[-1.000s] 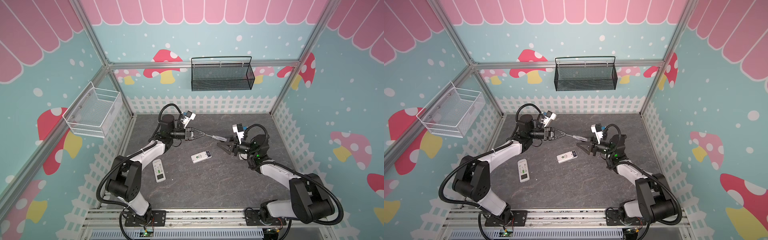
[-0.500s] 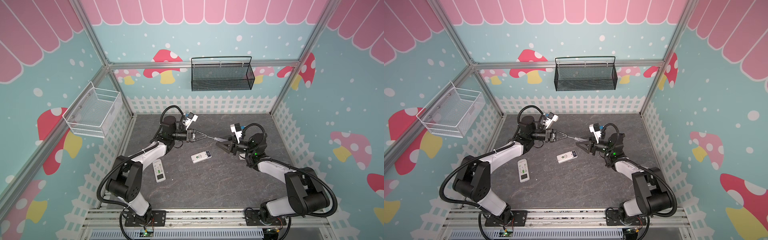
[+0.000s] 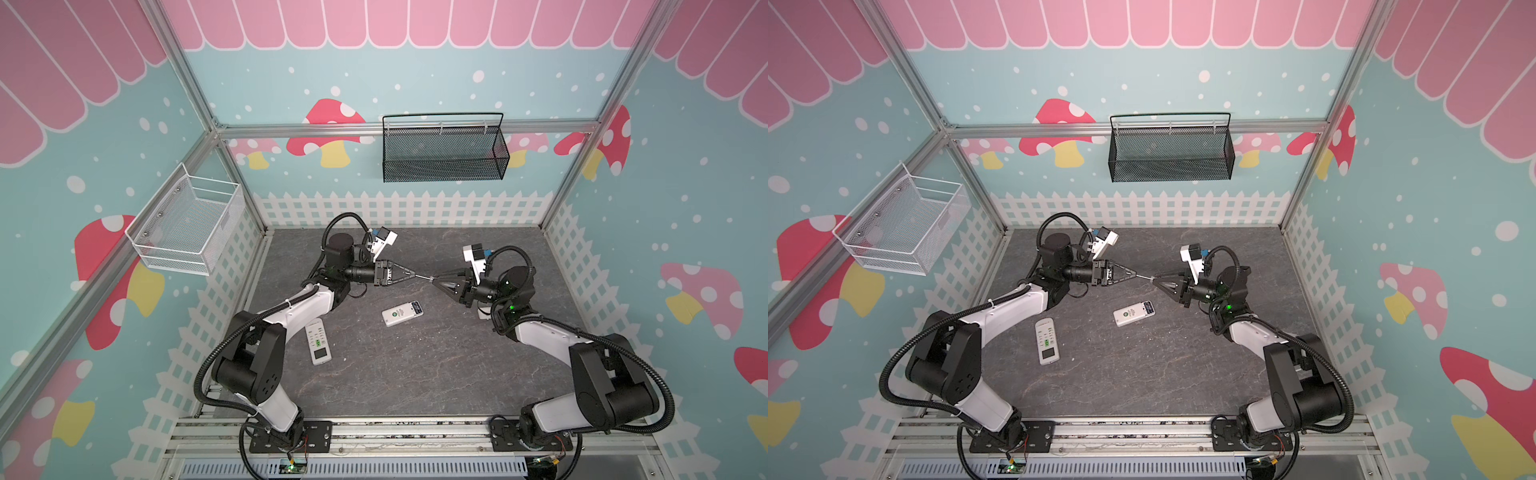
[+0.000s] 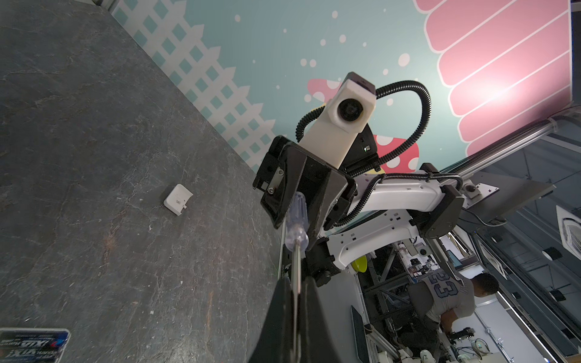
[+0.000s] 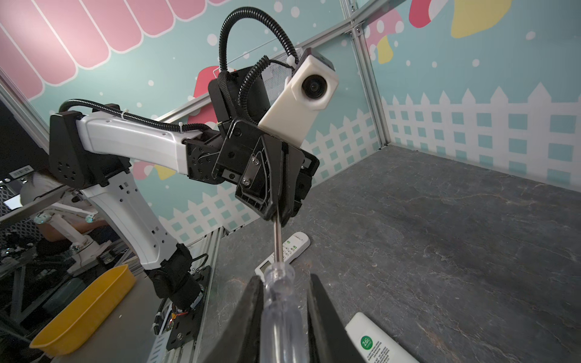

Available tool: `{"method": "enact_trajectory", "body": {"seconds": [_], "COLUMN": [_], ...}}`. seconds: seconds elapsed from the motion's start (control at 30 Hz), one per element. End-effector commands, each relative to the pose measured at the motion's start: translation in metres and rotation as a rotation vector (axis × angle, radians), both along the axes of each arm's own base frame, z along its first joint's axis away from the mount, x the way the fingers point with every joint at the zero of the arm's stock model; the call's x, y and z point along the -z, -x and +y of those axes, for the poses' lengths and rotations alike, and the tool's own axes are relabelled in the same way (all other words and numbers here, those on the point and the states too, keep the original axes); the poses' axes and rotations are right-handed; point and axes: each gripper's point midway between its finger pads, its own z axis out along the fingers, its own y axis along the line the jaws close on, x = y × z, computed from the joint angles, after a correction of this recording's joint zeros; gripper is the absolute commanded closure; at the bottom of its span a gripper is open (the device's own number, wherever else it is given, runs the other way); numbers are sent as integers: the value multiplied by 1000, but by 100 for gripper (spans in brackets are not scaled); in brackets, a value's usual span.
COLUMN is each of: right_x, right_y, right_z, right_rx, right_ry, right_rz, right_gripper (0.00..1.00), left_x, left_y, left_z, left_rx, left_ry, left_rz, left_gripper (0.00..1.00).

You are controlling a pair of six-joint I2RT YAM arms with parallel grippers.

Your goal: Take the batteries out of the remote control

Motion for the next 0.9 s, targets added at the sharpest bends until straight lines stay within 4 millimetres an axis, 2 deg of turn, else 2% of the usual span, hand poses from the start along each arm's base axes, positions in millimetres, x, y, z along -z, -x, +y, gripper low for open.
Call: {"method": "enact_trajectory", "body": {"seconds": [0.0,0.03,0.2,0.3,0.43,0.53,0.6,0.7,0.8,0.87], "right_x": [-10,-10,0,5,14,19,20,28,29,30], "right_y": [-3,-5,-5,-6,-2,-2,0,-1,-1,1], "right_z": [-4,-6,-10,-16,-25,-35,-41,-54,-64,-69], "right_rx": [50,69,90,111,142,178,191,254,301,331], "right_ry": [-16,-19,-5,-3,29,43,60,105,132,165], "right_rz": [-58,-54,-44,-11,-16,5,-2,-2,1,-26], "right_gripper": [89,93,99,100,100,100,100,100,100,100], "left_x": [-4,-6,-2,-8,-4,-6,0,21,38,49], "left_y": [2,2,1,1,-7,-13,-19,-30,-29,-32], "left_z": [-3,-3,-1,1,9,18,25,35,43,49], "left_rx": [8,8,-7,-7,-39,-61,-86,-153,-176,-205], "left_ry": [9,9,3,1,-4,-28,-59,-182,-329,-397], "left_rz": [-25,-26,-40,-43,-63,-66,-74,-87,-141,-167], "left_gripper": [100,100,98,70,50,42,37,27,18,14]}}
